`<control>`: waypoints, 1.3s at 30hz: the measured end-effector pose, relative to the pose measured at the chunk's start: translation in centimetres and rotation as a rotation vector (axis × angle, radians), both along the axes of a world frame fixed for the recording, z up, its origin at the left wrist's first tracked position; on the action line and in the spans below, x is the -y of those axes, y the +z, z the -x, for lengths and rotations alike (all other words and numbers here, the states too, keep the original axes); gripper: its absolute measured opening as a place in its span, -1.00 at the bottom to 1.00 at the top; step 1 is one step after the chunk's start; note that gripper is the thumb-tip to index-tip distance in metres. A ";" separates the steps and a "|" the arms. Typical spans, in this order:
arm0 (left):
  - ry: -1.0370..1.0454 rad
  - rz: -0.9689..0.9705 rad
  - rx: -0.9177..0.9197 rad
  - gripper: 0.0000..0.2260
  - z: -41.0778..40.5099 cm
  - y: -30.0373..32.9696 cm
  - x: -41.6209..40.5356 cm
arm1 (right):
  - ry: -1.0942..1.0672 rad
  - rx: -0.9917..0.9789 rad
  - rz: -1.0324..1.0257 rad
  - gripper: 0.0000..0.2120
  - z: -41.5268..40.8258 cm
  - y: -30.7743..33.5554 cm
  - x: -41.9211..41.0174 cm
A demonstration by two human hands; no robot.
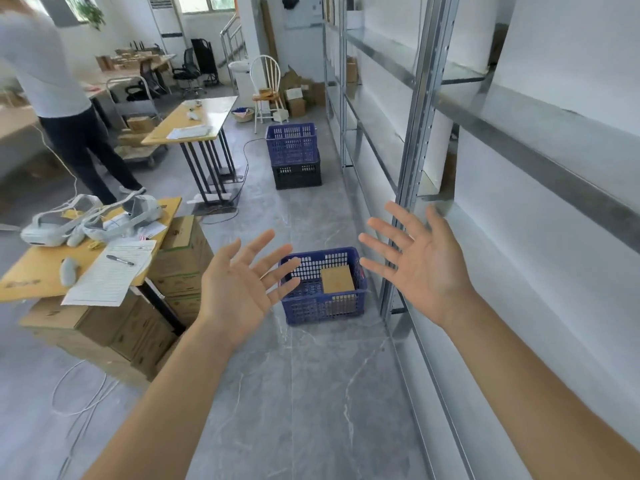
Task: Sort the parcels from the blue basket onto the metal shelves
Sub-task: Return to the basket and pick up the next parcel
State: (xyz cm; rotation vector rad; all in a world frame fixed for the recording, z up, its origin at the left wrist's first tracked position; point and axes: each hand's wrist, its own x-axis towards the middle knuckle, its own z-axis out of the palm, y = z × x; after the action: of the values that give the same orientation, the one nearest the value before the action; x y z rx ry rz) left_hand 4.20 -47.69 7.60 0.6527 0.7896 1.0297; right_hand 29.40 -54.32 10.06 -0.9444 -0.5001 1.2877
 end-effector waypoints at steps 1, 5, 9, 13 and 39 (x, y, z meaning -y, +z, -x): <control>0.013 0.003 0.001 -0.55 -0.2 -0.2 -0.7 | 0.010 -0.003 0.004 -0.45 -0.2 -0.2 -0.9; 0.041 0.018 0.012 -0.55 -0.9 -0.9 -3.8 | 0.038 -0.016 0.034 -0.45 -0.8 -1.1 -4.5; 0.055 0.038 0.022 -0.55 -1.1 -1.6 -8.0 | 0.035 -0.020 0.061 -0.42 -0.8 -1.8 -8.9; 0.039 0.058 0.027 -0.54 -1.1 -2.5 -13.3 | 0.019 0.010 0.079 -0.44 0.0 -2.5 -14.1; -0.131 0.075 -0.013 -0.54 -4.7 -4.8 -40.8 | -0.014 0.046 0.141 -0.46 -1.5 -6.1 -40.6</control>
State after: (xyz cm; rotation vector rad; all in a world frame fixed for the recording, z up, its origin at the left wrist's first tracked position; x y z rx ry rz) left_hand 8.92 -6.94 2.75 0.6390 0.7828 0.8732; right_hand 30.90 -13.76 3.94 -1.0953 -0.4415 1.3044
